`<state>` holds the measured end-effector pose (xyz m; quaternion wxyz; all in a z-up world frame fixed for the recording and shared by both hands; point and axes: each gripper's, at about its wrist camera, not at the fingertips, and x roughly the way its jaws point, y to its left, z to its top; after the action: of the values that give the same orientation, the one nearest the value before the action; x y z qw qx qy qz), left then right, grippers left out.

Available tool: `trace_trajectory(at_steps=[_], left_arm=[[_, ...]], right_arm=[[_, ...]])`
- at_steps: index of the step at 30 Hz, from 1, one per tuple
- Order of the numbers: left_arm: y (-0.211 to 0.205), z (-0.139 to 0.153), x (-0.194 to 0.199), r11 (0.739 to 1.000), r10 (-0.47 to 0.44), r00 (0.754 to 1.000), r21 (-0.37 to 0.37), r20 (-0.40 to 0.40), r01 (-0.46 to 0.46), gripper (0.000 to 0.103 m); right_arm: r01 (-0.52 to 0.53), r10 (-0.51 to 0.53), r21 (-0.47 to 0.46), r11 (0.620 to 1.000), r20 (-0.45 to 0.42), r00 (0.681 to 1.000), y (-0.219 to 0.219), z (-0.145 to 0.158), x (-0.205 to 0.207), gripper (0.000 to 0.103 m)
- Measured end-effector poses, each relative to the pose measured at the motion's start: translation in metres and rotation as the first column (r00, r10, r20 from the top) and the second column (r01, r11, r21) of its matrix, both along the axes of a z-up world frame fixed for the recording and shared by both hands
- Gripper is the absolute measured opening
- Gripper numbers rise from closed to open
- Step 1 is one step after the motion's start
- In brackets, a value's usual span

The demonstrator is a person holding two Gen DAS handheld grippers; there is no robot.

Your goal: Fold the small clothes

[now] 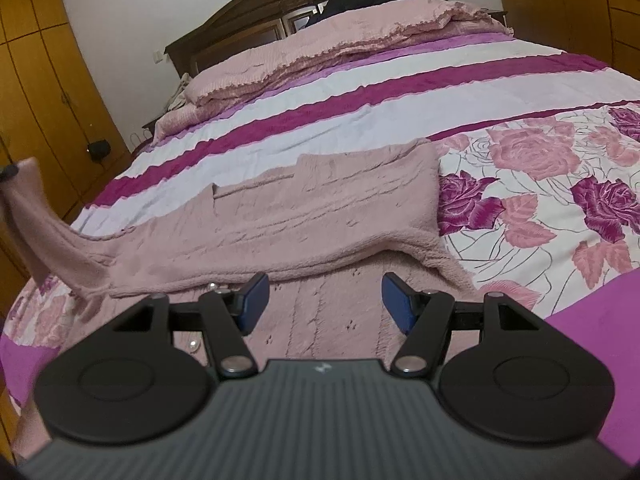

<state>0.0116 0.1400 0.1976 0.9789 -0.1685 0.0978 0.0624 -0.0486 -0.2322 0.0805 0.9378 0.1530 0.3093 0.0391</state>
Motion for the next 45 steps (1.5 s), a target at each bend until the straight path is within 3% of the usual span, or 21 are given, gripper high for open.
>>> trace_trajectory(at_steps=[7,14,21,23,25,32,39,41,45], left_arm=[[-0.099,-0.015,0.027,0.983,-0.180,0.983,0.011,-0.042,0.181,0.015],[-0.178,-0.077,0.051,0.952,-0.300,0.937,-0.003,-0.176,0.305,0.015],[-0.217,-0.153,0.072,0.910,-0.387,0.855,0.005,-0.346,0.414,0.016],[-0.222,-0.171,0.081,0.897,-0.407,0.819,-0.009,-0.405,0.441,0.017],[-0.223,-0.184,0.089,0.890,-0.418,0.781,-0.036,-0.465,0.455,0.027],[-0.220,-0.178,0.081,0.874,-0.440,0.766,-0.029,-0.469,0.485,0.056],[-0.189,-0.131,0.042,0.872,-0.430,0.752,-0.013,-0.499,0.490,0.060],[-0.176,-0.124,0.029,0.869,-0.430,0.755,0.002,-0.496,0.496,0.062],[-0.146,-0.114,0.005,0.892,-0.376,0.775,0.028,-0.507,0.451,0.065]], right_arm=[[0.020,-0.020,0.018,1.000,0.003,1.000,-0.009,-0.001,-0.001,0.065],[0.038,-0.038,0.038,0.999,-0.006,0.999,-0.019,-0.007,-0.001,0.065],[0.054,-0.053,0.056,0.997,-0.022,0.998,-0.027,-0.014,0.000,0.065],[0.058,-0.056,0.064,0.996,-0.029,0.998,-0.029,-0.017,0.001,0.065],[0.058,-0.056,0.071,0.996,-0.035,0.998,-0.030,-0.019,0.001,0.065],[0.058,-0.056,0.069,0.996,-0.034,0.998,-0.030,-0.019,0.002,0.065],[0.013,-0.013,0.030,0.999,-0.008,1.000,-0.018,-0.006,0.005,0.065],[-0.009,0.009,0.024,1.000,0.006,1.000,-0.011,0.000,0.006,0.065],[-0.082,0.081,0.020,0.996,0.019,0.997,0.009,0.010,0.014,0.065]])
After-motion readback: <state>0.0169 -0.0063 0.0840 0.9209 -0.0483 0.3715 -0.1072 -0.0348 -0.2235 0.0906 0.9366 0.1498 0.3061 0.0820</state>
